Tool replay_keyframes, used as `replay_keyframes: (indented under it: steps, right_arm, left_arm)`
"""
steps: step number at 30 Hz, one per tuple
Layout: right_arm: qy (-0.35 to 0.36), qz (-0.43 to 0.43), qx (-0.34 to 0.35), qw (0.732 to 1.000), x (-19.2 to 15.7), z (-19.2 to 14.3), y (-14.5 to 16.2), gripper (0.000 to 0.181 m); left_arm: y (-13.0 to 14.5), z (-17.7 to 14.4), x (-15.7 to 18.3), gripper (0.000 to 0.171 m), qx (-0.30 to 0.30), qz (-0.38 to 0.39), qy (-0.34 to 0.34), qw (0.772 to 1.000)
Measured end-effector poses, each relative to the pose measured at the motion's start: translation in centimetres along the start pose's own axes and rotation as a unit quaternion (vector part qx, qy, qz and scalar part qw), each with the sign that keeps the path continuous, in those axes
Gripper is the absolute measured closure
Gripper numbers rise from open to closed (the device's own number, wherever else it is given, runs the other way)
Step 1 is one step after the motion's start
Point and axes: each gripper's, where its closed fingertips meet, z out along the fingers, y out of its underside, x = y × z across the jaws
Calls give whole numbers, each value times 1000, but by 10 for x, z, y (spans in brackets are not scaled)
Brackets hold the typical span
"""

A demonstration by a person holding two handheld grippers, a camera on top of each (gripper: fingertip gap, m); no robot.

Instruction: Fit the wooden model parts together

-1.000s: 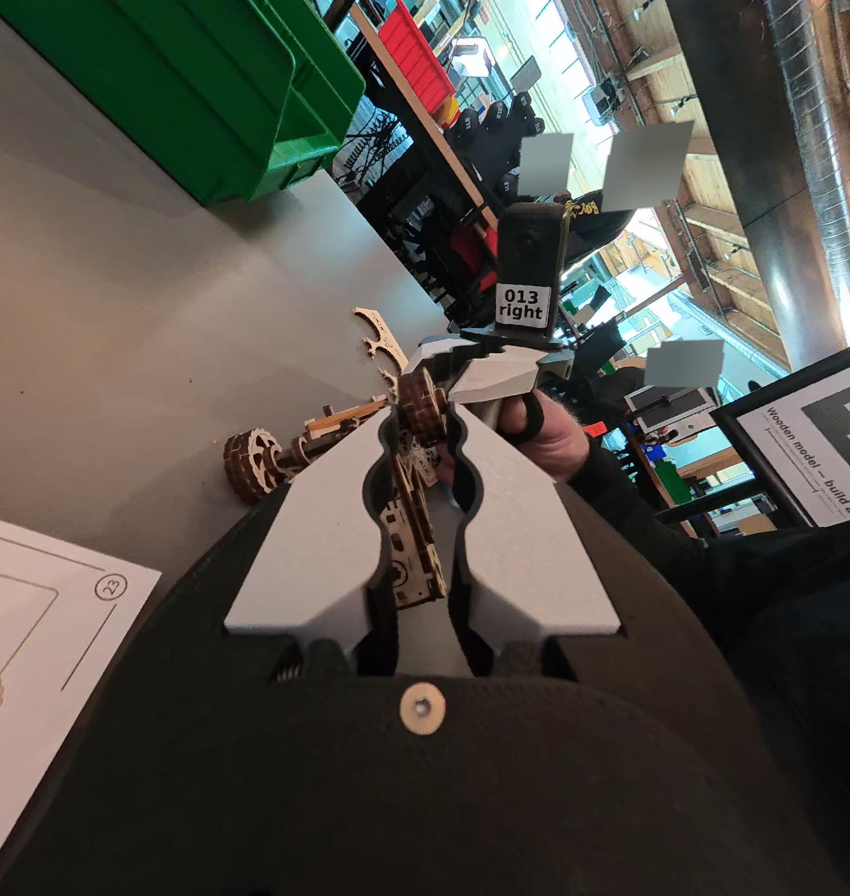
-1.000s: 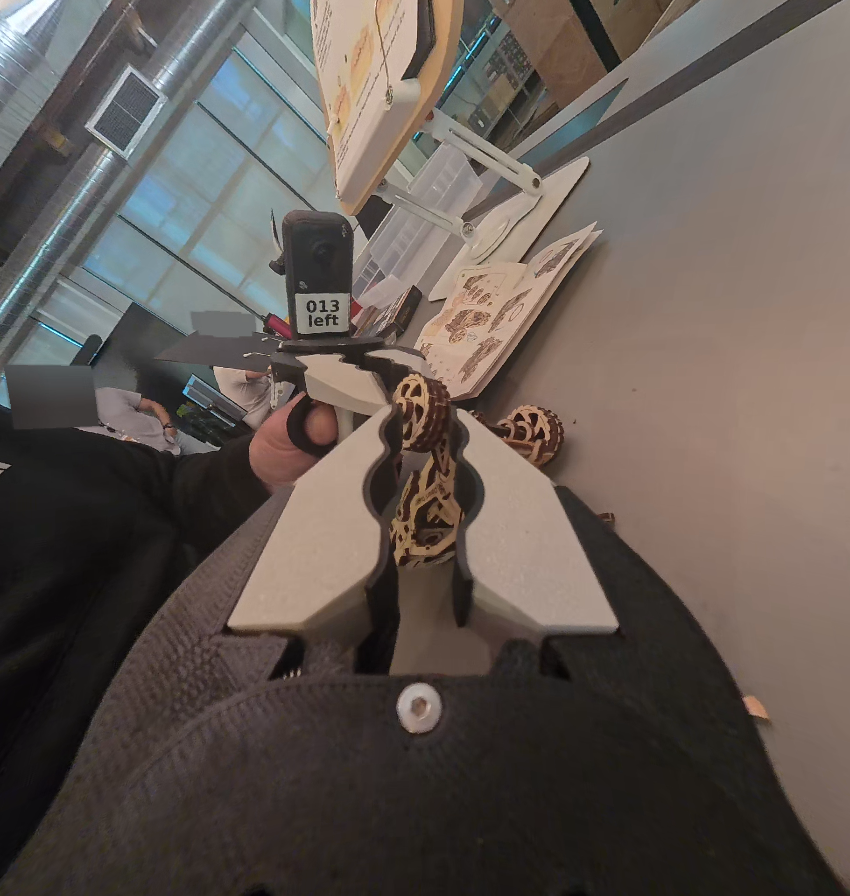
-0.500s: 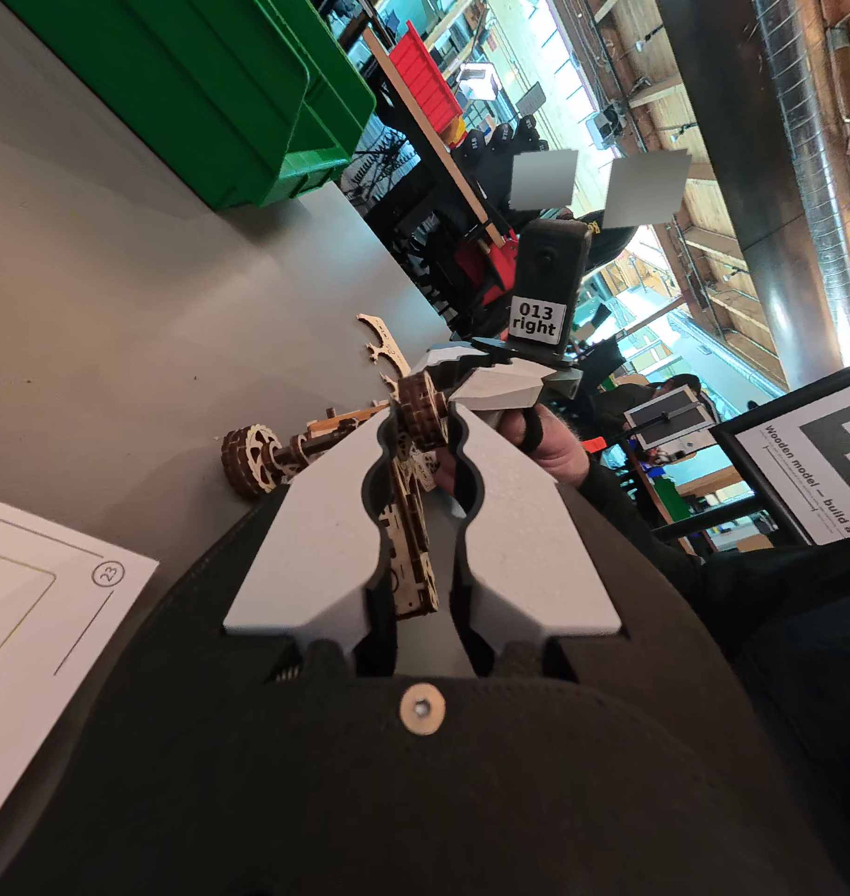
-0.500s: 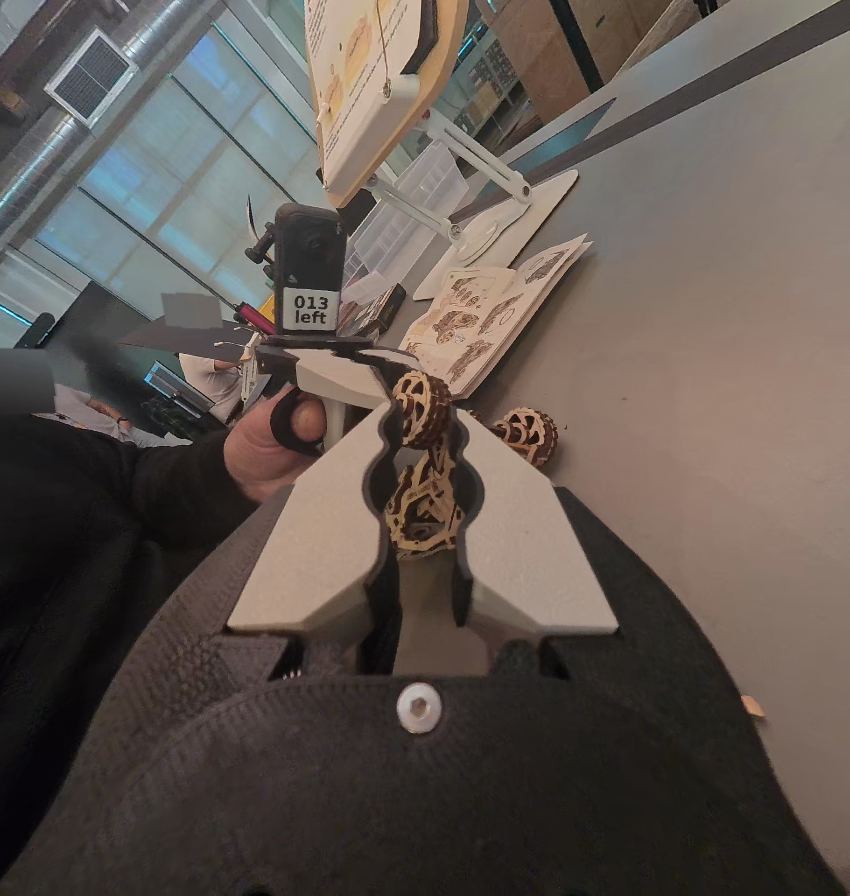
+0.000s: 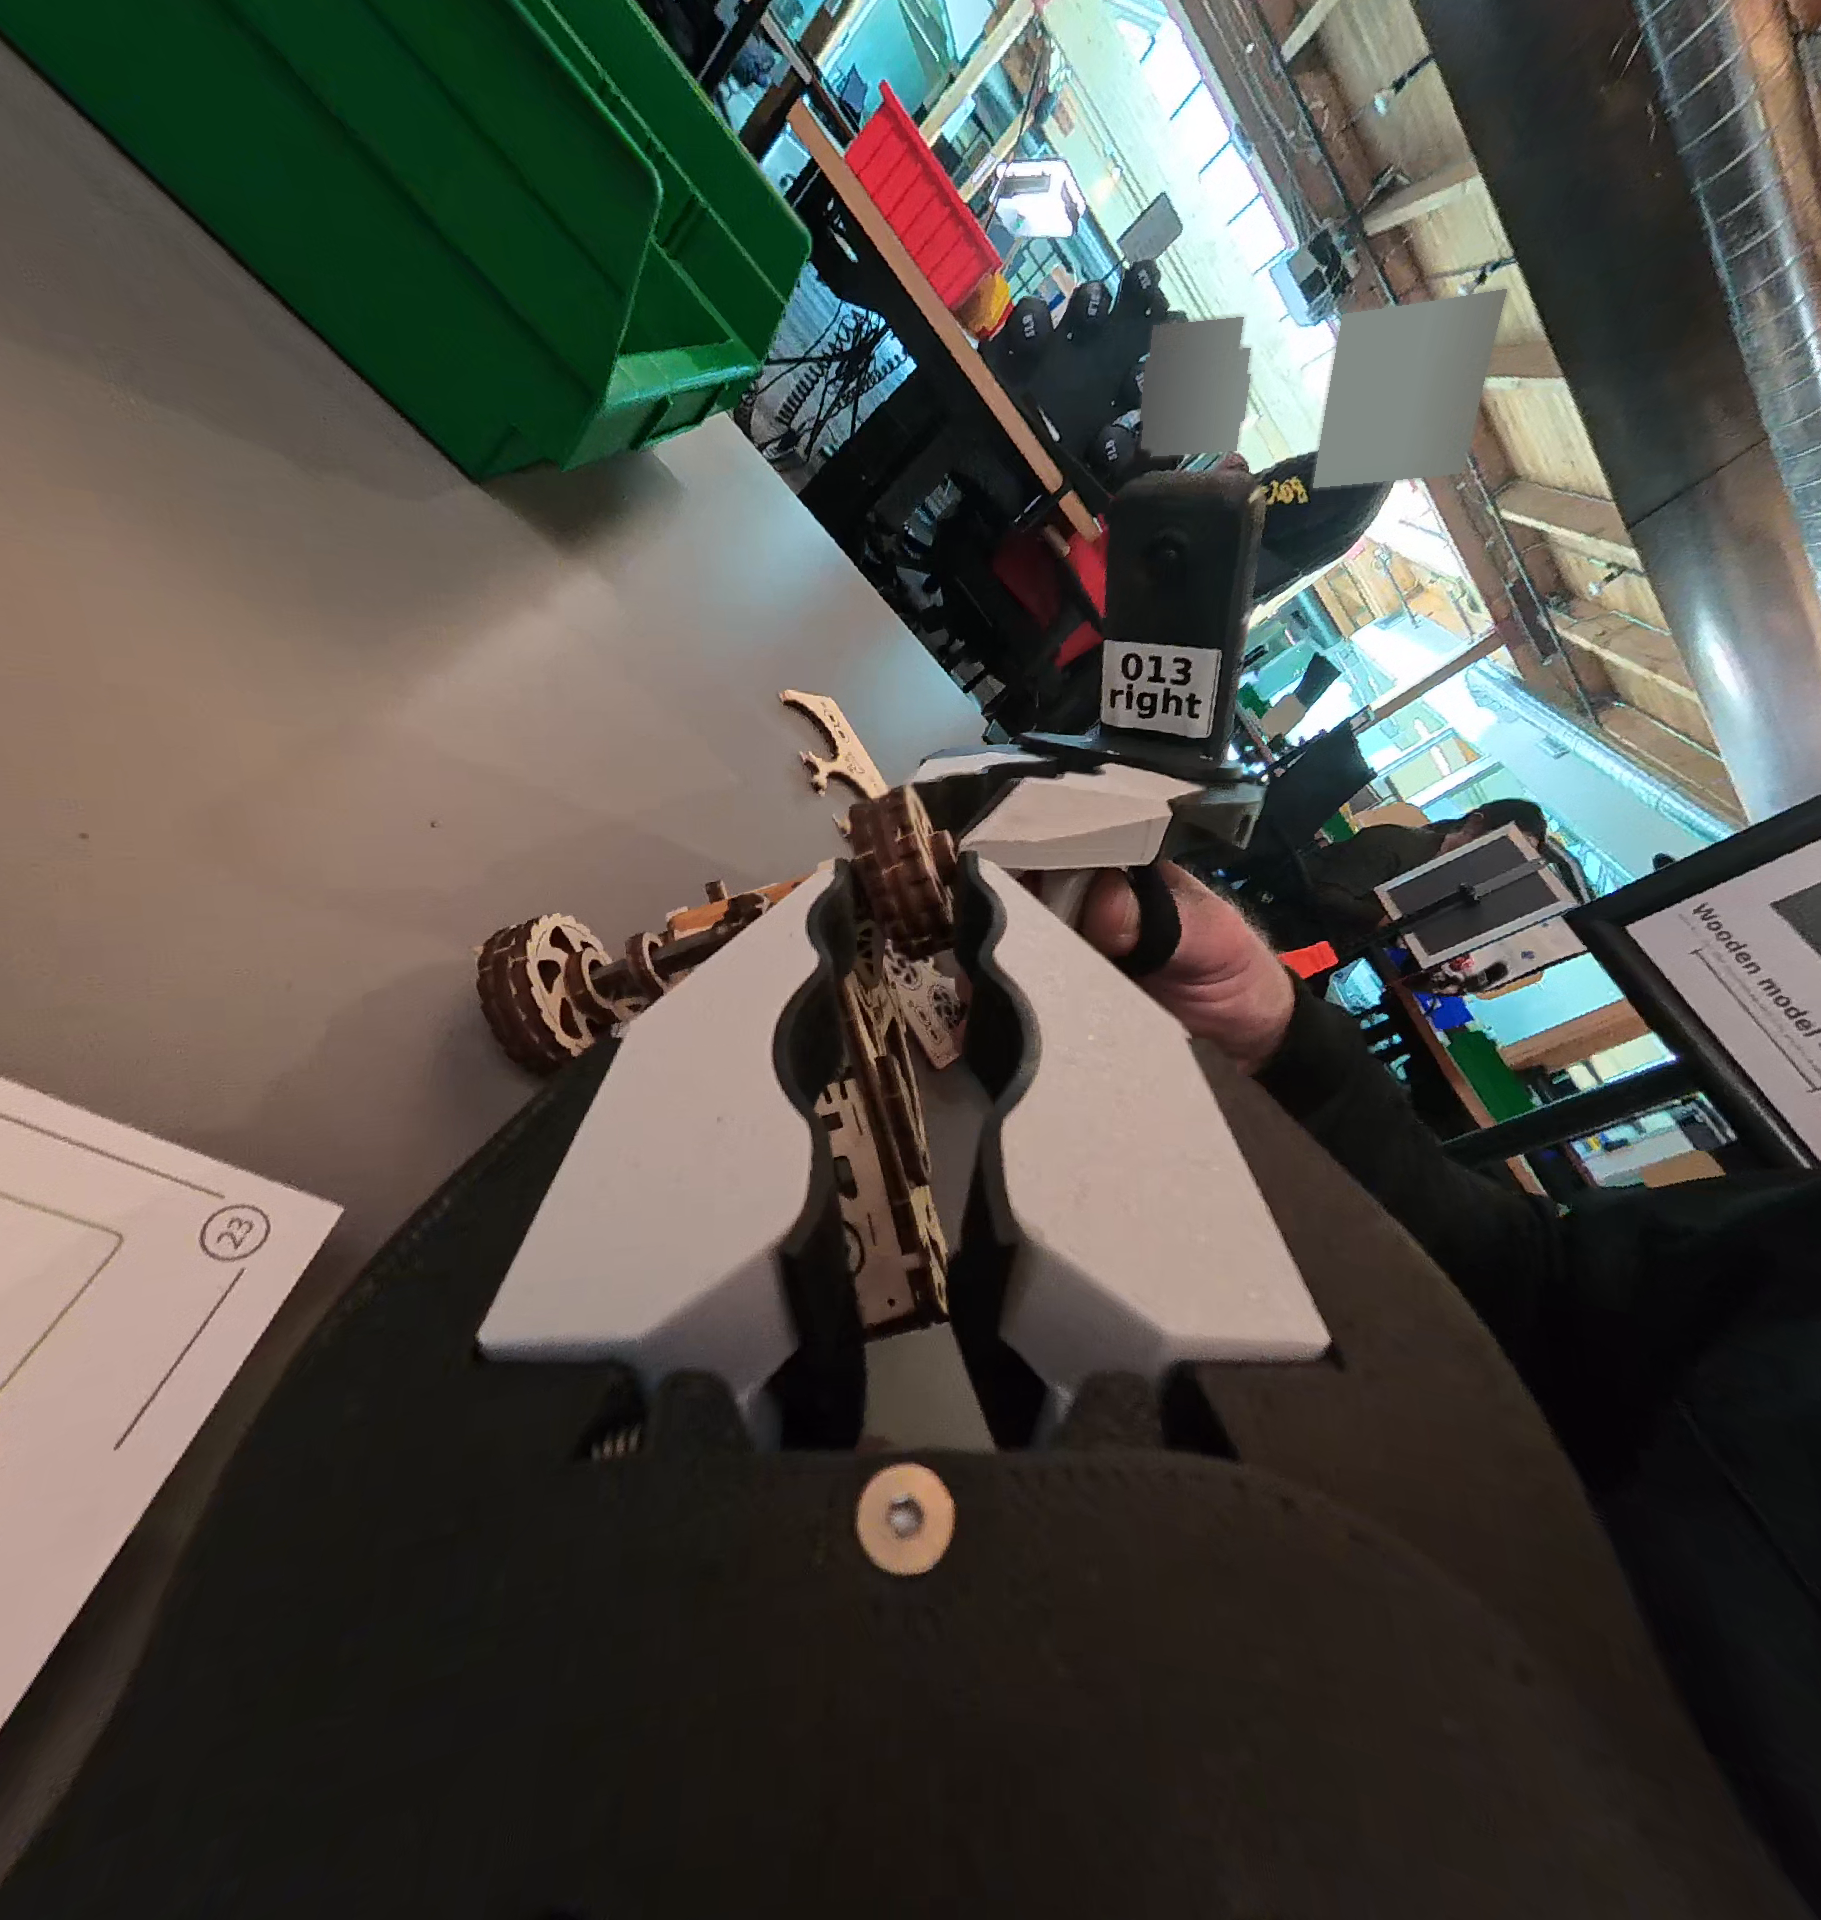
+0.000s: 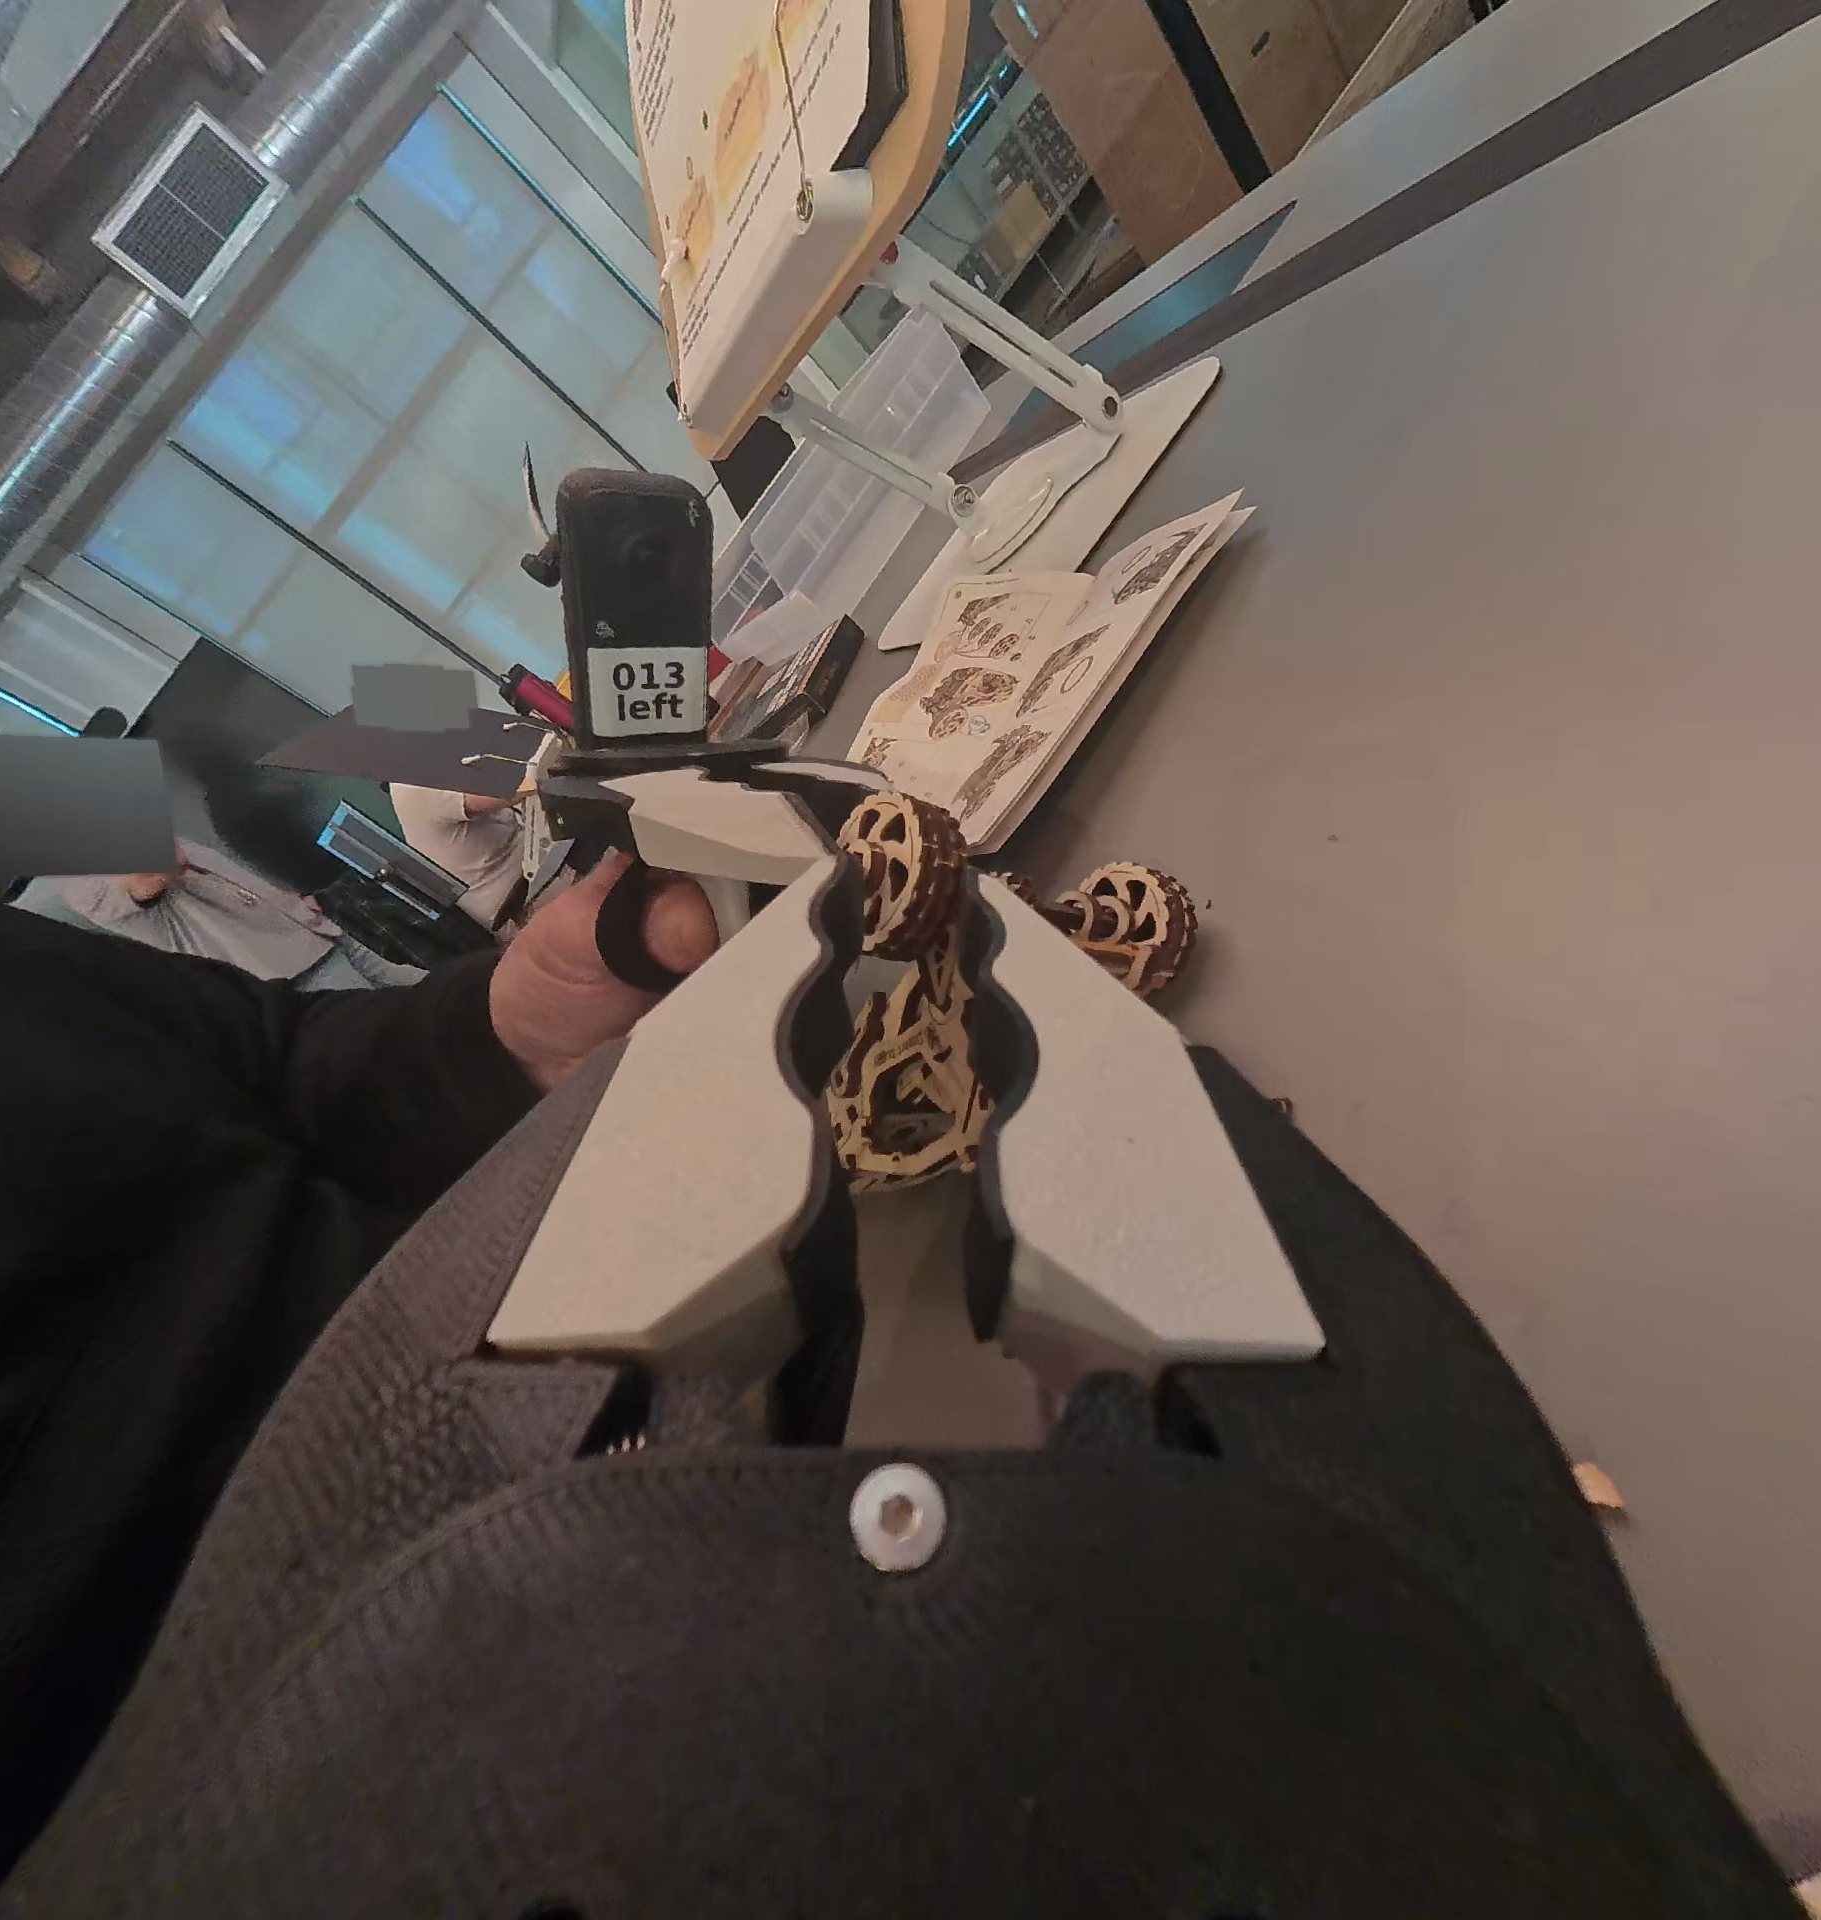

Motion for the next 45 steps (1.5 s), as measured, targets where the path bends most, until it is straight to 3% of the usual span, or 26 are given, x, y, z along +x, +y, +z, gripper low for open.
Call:
replay_keyframes:
  steps: [11, 17, 23, 29, 32, 35, 41, 45]
  right_arm:
    - [-17, -13, 15, 1000, -5, -1, -7, 163]
    - [32, -119, -49, 991, -7, 0, 14, 145]
    - [89, -202, -74, 972, -3, -4, 18, 143]
    - [110, -203, -32, 973, -14, -22, 8, 138]
    - [130, -159, 32, 978, -13, -39, -3, 126]
    - [123, -86, 34, 988, -7, -42, 9, 121]
    - [56, 26, 6, 998, -17, -17, 36, 100]
    - [9, 53, 40, 998, -28, -1, 27, 93]
  left_arm:
    - [0, -6, 3, 155, 6, -33, 31, 999]
    - [0, -8, 6, 157, 8, -61, 58, 996]
    - [3, -7, 9, 157, 8, -78, 74, 994]
    - [-6, -13, 14, 159, 35, -104, 110, 988]
    - [-12, -17, 15, 159, 53, -110, 129, 984]
    - [-19, -21, 20, 160, 78, -121, 156, 977]
    - [-33, -25, 37, 160, 108, -127, 197, 966]
    - [-44, -26, 50, 160, 135, -145, 235, 952]
